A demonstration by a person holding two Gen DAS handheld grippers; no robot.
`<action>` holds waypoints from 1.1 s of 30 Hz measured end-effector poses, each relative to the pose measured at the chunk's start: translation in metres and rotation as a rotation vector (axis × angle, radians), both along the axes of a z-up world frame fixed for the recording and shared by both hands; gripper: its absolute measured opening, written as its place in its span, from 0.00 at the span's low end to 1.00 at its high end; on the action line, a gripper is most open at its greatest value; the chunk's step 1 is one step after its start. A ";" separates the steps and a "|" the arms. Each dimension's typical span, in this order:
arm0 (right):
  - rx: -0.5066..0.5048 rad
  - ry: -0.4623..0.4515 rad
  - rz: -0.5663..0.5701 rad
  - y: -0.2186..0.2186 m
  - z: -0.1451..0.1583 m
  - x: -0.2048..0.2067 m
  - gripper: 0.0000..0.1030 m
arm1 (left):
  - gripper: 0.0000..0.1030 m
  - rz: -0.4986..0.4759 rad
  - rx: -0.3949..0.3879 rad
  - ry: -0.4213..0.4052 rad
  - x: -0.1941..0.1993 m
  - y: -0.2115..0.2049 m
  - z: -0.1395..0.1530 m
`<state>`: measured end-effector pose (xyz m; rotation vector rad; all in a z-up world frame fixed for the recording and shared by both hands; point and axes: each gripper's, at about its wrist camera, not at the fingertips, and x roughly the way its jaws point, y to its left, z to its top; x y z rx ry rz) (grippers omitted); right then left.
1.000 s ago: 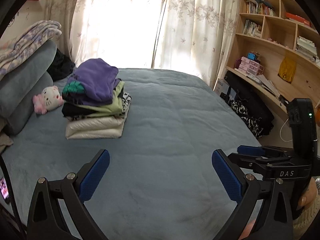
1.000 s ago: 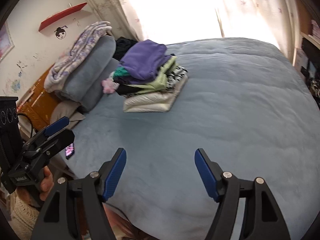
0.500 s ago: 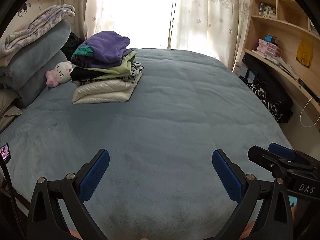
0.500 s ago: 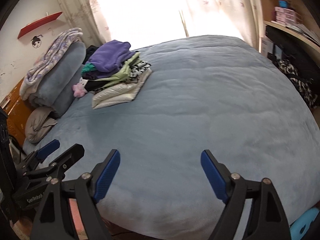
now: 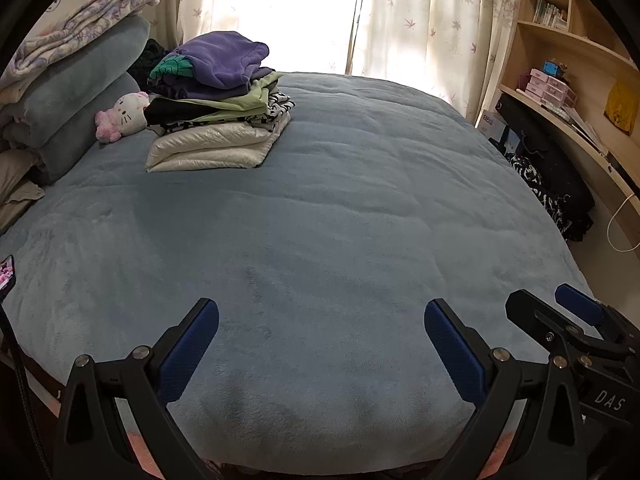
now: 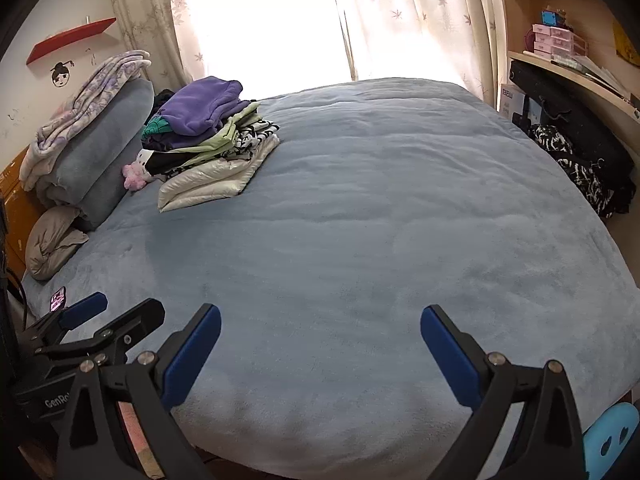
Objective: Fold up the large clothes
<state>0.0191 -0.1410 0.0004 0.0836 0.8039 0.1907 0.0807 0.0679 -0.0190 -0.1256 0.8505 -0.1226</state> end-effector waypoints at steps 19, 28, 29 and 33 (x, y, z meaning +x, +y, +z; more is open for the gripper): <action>0.012 0.014 -0.006 -0.003 -0.004 0.001 0.98 | 0.99 0.025 0.026 0.001 -0.002 -0.007 -0.001; 0.018 0.025 -0.011 -0.005 -0.008 0.001 0.98 | 0.99 0.031 0.035 0.008 -0.001 -0.009 -0.002; 0.019 0.025 -0.011 -0.005 -0.007 0.001 0.98 | 0.99 0.032 0.036 0.009 -0.002 -0.009 -0.003; 0.019 0.025 -0.012 -0.005 -0.008 0.000 0.98 | 0.99 0.032 0.038 0.009 -0.001 -0.009 -0.003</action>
